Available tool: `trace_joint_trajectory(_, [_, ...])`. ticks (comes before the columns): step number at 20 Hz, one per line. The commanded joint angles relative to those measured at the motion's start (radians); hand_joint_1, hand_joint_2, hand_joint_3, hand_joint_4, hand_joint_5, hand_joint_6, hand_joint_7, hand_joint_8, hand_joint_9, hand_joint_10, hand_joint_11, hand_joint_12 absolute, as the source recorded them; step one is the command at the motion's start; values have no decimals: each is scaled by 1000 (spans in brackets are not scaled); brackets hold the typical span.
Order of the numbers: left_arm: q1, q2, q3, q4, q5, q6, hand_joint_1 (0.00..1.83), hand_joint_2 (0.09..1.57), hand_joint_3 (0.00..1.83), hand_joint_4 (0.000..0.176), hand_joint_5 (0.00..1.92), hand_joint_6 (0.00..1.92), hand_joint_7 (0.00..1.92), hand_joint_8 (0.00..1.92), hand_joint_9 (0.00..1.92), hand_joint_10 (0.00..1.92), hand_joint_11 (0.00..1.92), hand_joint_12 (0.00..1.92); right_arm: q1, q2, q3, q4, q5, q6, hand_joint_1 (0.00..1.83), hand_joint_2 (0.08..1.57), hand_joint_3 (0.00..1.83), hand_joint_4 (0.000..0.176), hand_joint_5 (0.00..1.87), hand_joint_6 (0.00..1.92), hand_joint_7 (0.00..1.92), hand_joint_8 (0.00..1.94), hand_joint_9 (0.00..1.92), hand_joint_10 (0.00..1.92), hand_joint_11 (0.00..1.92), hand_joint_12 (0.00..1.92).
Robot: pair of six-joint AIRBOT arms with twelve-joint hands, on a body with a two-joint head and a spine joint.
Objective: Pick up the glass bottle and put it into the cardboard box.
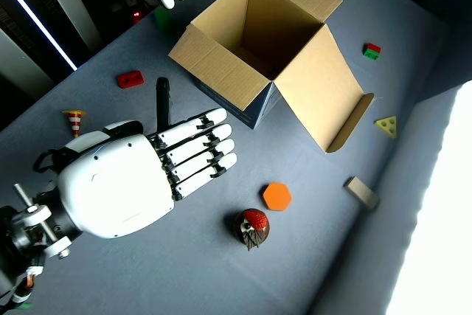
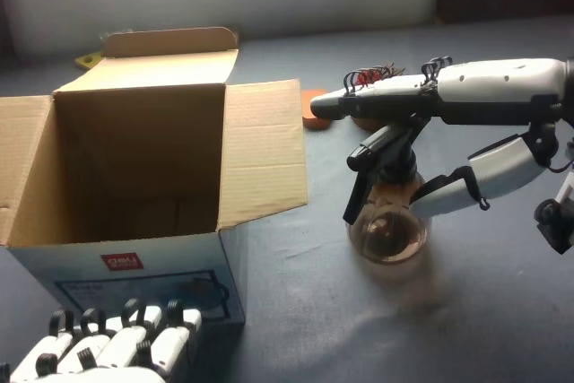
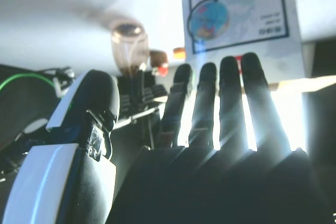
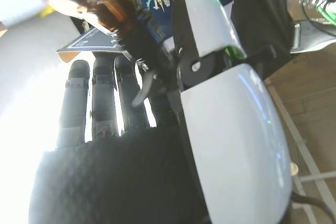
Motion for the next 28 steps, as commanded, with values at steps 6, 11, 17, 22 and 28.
trace_joint_trajectory(6, [58,-8,27,145,-25,-41,197,1347,0,31,106,12,89,8,96,7,0,318,1,6,6,72,-79,8,1001,1108,0,0,0,0,2,1,7,3,0,0])
trace_joint_trajectory(11, [81,-13,33,160,-23,-62,184,1351,1,29,104,7,94,1,97,2,0,233,3,3,6,72,-70,3,977,1124,0,0,27,10,69,21,57,22,0,0])
trace_joint_trajectory(17, [109,-20,48,198,-6,-62,205,1342,0,29,107,1,99,0,98,0,0,380,-2,3,6,66,-70,-2,966,1162,0,0,126,21,197,21,142,36,0,134])
trace_joint_trajectory(22, [137,-21,60,226,8,-69,156,1363,3,28,104,13,107,9,88,11,0,252,-5,3,9,65,-70,-5,1177,1155,0,0,788,1023,968,878,747,957,421,1587])
trace_joint_trajectory(28, [161,-21,63,241,8,-92,167,1357,0,27,92,2,104,2,93,7,0,238,-8,3,9,65,-77,-7,1273,1099,0,0,916,953,1141,953,1079,1119,859,1542])
